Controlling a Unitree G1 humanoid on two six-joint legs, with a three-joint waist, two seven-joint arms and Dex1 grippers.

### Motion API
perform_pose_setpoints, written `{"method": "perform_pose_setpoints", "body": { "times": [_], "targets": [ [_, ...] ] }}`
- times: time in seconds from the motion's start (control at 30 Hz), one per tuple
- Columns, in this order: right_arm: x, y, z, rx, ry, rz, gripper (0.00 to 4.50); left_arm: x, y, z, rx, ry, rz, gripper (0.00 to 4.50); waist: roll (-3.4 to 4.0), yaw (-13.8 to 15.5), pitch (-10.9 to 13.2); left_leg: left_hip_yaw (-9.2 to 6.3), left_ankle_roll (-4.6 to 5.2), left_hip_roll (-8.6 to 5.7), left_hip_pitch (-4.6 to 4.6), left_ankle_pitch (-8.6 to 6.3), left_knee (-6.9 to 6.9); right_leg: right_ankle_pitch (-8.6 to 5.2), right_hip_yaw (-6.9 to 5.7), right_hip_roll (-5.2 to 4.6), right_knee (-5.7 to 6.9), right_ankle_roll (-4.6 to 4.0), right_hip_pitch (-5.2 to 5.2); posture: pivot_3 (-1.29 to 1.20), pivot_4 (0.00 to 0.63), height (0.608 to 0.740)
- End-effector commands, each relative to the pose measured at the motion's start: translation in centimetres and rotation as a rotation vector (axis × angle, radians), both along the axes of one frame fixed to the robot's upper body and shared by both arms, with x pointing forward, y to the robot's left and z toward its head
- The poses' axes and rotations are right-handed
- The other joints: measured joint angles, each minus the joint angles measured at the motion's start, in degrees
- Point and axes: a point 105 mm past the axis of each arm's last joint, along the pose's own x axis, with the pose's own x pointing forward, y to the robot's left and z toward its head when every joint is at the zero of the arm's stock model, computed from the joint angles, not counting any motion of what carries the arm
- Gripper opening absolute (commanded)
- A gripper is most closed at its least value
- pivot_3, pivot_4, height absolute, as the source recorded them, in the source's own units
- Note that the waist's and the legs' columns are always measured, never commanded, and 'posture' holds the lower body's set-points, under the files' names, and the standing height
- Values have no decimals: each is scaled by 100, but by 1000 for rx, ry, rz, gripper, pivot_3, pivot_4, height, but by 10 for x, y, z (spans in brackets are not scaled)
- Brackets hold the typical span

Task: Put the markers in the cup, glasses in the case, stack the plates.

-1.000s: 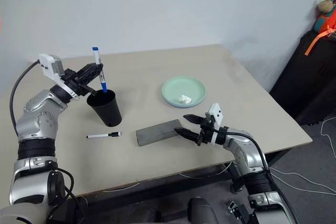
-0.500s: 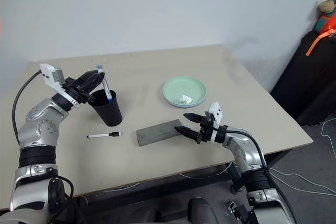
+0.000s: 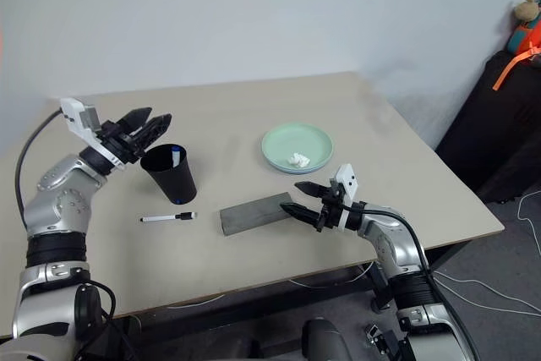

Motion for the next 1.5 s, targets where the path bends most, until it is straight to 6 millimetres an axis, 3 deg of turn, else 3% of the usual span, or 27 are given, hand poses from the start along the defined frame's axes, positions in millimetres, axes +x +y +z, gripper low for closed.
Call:
{"method": "perform_pose_setpoints", "body": {
  "times": [0.03, 0.13, 0.23, 0.37, 0.53, 0.93, 1.07, 1.23, 1.5],
  "targets": [
    [5, 1, 18, 15, -68, 3, 3913, -14, -8, 55, 102, -112, -143, 3426, -1, -4, 0, -1, 0, 0, -2, 0, 0, 0, -1, 1, 0, 0, -1, 0, 0, 728],
    [5, 1, 18, 14, -69, 4, 3913, -29, -10, 65, 186, -59, -263, 3426, 1, -24, 0, -1, 1, 0, -5, -1, -1, -1, -3, 2, -4, 1, -4, 0, 0, 728],
    [5, 1, 17, 12, -69, 4, 3913, -46, -12, 60, 326, 11, -365, 3426, 4, -32, 1, -1, 2, 1, -1, -6, -4, -4, -2, 2, -5, 3, -4, 0, 0, 728],
    [5, 1, 17, 10, -69, 5, 3913, -76, -4, 34, 613, 213, -532, 3426, 1, -30, 4, -5, 0, 7, -2, -7, -7, -6, -8, 2, -5, 1, -7, 0, 0, 728],
    [4, 0, 28, 24, -90, 26, 3913, -95, 9, -4, 916, 374, -634, 3426, 5, -19, 6, -3, -1, 7, -4, -8, -12, -11, -8, -1, -6, -7, -11, 0, 0, 728],
    [2, 3, 44, 35, -135, 38, 3913, -94, 19, -63, 1114, 492, -728, 3426, 2, 4, 4, -4, 2, 7, -53, -5, -10, -6, -18, -2, 1, 0, -56, 0, 0, 728],
    [-1, 4, 46, 45, -139, 32, 3913, -86, 8, -80, 1114, 489, -760, 3426, 2, 6, 3, -2, 4, 4, -68, -5, -6, -6, -17, -3, -1, 0, -68, 0, 0, 728],
    [-2, 2, 45, 42, -138, 22, 3913, -72, 10, -98, 1135, 499, -738, 3426, 0, 6, 2, -2, 4, 4, -67, -5, 0, -6, -17, -2, 3, 1, -66, 0, 0, 728],
    [-2, -2, 43, 33, -135, 10, 3913, -56, 3, -116, 1108, 535, -733, 3426, -2, 5, 1, -1, 6, 3, -66, -4, 14, -4, -16, -2, 7, 1, -58, 0, 0, 728]
  ]
}}
